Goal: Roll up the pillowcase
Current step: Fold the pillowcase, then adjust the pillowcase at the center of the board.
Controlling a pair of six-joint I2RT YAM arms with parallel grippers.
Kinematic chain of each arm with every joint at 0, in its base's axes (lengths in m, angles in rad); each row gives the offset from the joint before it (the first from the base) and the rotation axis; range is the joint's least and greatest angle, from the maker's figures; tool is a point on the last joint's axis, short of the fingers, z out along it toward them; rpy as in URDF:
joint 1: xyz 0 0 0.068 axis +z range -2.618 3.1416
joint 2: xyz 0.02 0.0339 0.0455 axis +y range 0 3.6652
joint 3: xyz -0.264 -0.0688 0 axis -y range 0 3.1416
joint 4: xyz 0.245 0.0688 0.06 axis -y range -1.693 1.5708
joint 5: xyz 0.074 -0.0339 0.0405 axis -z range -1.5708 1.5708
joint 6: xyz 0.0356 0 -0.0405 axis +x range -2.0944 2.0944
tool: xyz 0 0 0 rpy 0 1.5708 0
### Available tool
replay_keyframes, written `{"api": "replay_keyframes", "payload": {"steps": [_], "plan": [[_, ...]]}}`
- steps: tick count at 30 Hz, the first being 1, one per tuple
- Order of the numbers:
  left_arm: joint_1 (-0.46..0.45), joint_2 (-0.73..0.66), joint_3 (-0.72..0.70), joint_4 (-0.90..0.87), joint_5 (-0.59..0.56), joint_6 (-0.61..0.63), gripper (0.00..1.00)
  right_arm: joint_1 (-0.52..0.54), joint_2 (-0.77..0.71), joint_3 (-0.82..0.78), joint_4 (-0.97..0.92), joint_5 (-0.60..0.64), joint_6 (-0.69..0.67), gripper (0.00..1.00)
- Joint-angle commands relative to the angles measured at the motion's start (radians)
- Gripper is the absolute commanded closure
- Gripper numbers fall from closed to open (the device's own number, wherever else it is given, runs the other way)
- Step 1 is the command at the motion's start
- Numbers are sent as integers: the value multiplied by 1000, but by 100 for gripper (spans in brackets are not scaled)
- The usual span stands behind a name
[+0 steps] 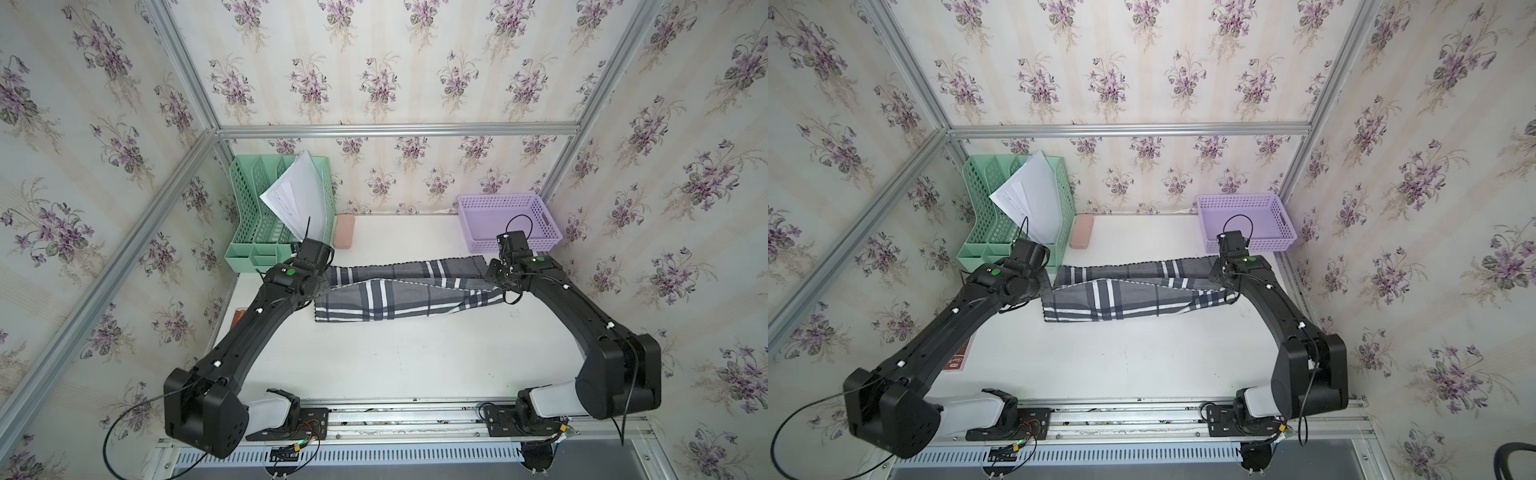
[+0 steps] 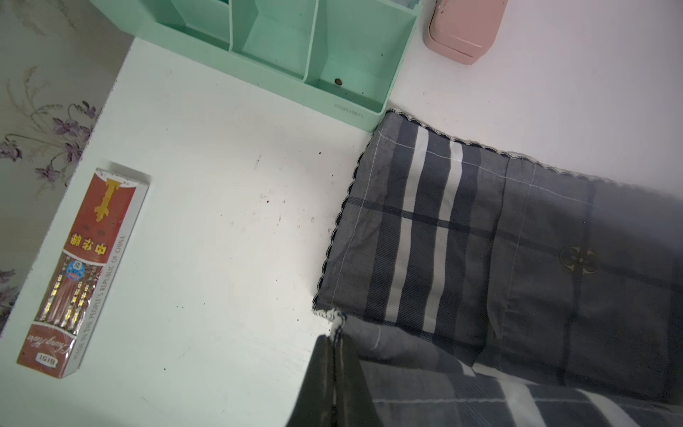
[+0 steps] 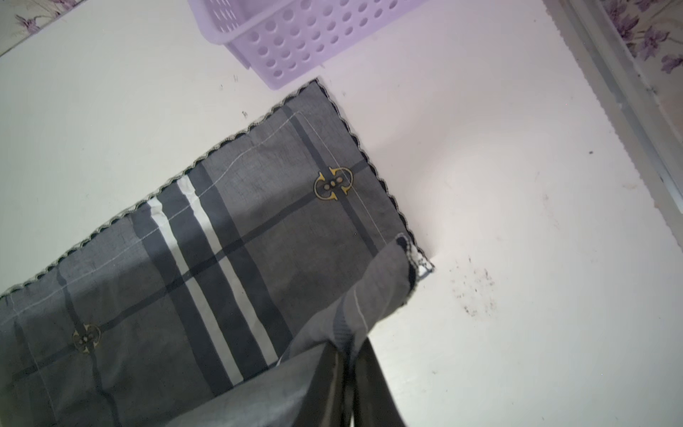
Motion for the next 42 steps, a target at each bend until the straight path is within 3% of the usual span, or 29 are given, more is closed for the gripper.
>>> {"api": "replay_keyframes", "payload": {"steps": [1, 17, 19, 20, 21, 22, 23, 24, 29, 34, 37, 40, 42], "plan": [[15, 62, 33, 61, -38, 95, 100, -14, 61, 29, 57, 0, -54, 86], [47, 349, 154, 107, -65, 193, 98, -56, 301, 150, 129, -51, -53, 82], [54, 387, 184, 111, -64, 204, 81, -63, 345, 190, 126, -64, -44, 81], [57, 409, 208, 111, -68, 209, 77, -66, 369, 216, 129, -78, -41, 73], [63, 432, 233, 110, -79, 214, 72, -68, 395, 244, 135, -89, -40, 59], [66, 453, 255, 108, -88, 215, 61, -71, 420, 280, 132, -108, -37, 49], [76, 478, 290, 95, -91, 210, 42, -77, 453, 332, 119, -145, -36, 43], [87, 507, 335, 69, -95, 201, 36, -81, 481, 385, 101, -178, -35, 41], [92, 492, 384, 31, -116, 143, 34, -82, 452, 494, 105, -221, -41, 28], [74, 368, 184, 84, -44, 89, 31, -67, 302, 290, 169, -218, -45, 31], [68, 315, 49, 126, -2, 73, 26, -20, 232, 127, 207, -170, -53, 43], [66, 311, -40, 171, 12, 86, 21, 29, 226, 48, 224, -144, -57, 59], [67, 337, -54, 186, 17, 105, 18, 52, 252, 28, 226, -127, -64, 64]]}}
